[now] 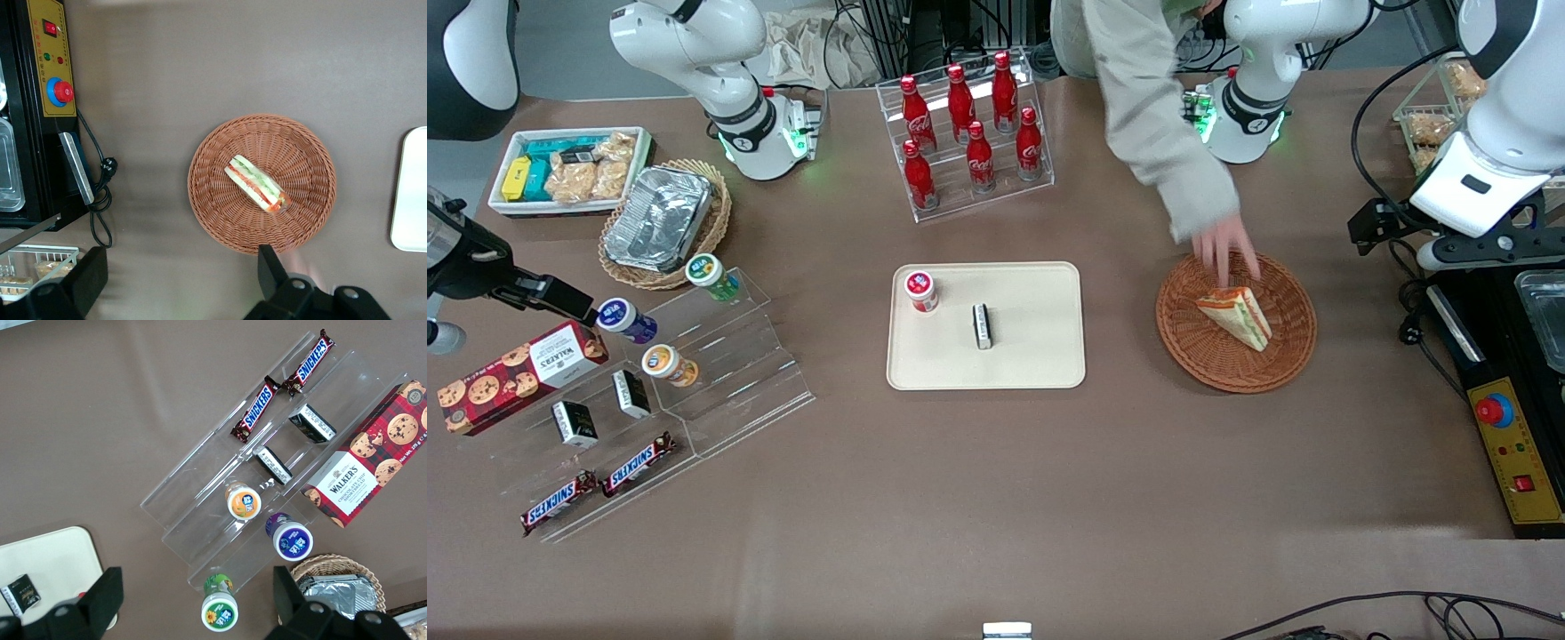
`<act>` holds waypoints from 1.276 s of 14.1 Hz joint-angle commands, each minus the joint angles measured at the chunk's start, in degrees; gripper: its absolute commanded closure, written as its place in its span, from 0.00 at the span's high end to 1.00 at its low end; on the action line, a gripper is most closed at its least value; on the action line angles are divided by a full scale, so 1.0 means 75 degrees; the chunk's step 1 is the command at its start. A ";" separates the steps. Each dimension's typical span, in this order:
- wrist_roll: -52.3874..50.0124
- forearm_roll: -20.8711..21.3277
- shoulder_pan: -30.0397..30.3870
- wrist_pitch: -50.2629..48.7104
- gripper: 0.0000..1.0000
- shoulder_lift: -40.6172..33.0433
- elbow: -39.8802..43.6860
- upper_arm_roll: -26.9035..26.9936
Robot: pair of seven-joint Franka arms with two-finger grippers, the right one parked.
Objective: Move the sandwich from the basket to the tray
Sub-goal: 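Move the left gripper from rest toward the wicker basket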
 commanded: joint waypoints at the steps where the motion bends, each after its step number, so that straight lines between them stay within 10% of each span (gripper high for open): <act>1: 0.0148 -0.0106 0.0083 -0.0093 1.00 -0.0055 0.0014 -0.0038; 18: -0.1945 -0.0656 0.0036 0.1593 1.00 -0.1344 -0.3277 -0.0073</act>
